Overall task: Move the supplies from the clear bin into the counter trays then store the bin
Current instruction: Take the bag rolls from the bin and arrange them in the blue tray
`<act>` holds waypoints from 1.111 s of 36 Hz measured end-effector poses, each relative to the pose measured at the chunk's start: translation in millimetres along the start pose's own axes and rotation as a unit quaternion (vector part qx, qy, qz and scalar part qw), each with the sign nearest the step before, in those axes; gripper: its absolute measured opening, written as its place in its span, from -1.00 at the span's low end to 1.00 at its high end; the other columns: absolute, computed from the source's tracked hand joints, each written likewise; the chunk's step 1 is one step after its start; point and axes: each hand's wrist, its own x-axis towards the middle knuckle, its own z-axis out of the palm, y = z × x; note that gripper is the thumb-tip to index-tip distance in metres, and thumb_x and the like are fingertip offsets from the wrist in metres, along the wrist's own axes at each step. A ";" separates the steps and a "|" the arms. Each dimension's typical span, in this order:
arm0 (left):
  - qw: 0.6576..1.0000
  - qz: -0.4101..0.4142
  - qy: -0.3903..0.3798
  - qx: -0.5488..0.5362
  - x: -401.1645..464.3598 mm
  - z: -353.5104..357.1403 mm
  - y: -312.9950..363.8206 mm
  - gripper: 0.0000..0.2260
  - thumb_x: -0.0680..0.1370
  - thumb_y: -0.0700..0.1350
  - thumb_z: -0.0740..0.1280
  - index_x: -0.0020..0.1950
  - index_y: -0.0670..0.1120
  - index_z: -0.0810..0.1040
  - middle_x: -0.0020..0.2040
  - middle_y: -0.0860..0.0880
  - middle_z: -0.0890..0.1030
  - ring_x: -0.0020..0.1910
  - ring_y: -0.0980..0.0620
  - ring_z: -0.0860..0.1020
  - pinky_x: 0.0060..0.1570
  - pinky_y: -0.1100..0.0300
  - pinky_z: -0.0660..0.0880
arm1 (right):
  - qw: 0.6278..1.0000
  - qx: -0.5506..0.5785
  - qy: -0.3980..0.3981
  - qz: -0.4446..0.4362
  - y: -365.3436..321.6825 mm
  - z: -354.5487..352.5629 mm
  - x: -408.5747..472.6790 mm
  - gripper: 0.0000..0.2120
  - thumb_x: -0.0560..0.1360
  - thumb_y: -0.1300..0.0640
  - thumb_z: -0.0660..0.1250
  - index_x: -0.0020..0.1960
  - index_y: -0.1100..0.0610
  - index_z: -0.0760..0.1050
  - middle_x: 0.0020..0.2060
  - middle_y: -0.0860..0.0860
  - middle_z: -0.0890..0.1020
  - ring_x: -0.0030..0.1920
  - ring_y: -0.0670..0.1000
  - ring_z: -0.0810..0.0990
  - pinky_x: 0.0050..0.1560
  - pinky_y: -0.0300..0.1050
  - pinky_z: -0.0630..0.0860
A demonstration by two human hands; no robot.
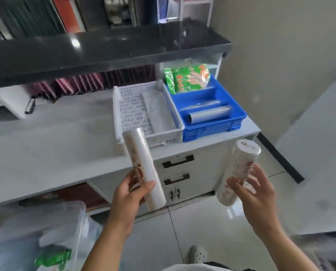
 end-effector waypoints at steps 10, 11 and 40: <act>1.000 0.007 0.001 -0.001 53.0 90.4 11.2 -0.45 0.26 0.09 0.57 0.24 0.15 0.60 0.17 0.02 0.67 0.16 -0.01 0.63 0.09 -0.01 0.58 | 0.986 -0.134 -0.089 -0.054 -1.7 -67.5 117.8 -0.42 0.40 0.30 0.52 0.37 0.01 0.48 0.15 0.01 0.55 0.16 -0.06 0.57 0.23 -0.03 0.48; 1.000 0.004 0.005 0.000 57.4 92.4 13.6 -0.44 0.25 0.09 0.58 0.25 0.14 0.60 0.17 0.02 0.67 0.17 -0.02 0.62 0.11 -0.04 0.58 | 0.978 -0.169 -0.102 -0.071 -5.5 -68.8 129.2 -0.42 0.40 0.28 0.52 0.35 -0.03 0.47 0.15 -0.03 0.54 0.14 -0.14 0.55 0.18 -0.14 0.45; 1.000 -0.010 -0.003 -0.018 284.2 125.0 82.1 -0.58 0.36 -0.03 0.50 0.22 0.11 0.63 0.13 0.04 0.69 0.13 0.04 0.65 0.13 -0.14 0.56 | 0.602 -0.599 -0.517 -0.100 12.9 62.7 382.0 -0.45 0.53 0.11 0.30 0.45 -0.20 0.26 0.20 -0.03 0.49 0.15 0.07 0.52 0.11 0.05 0.55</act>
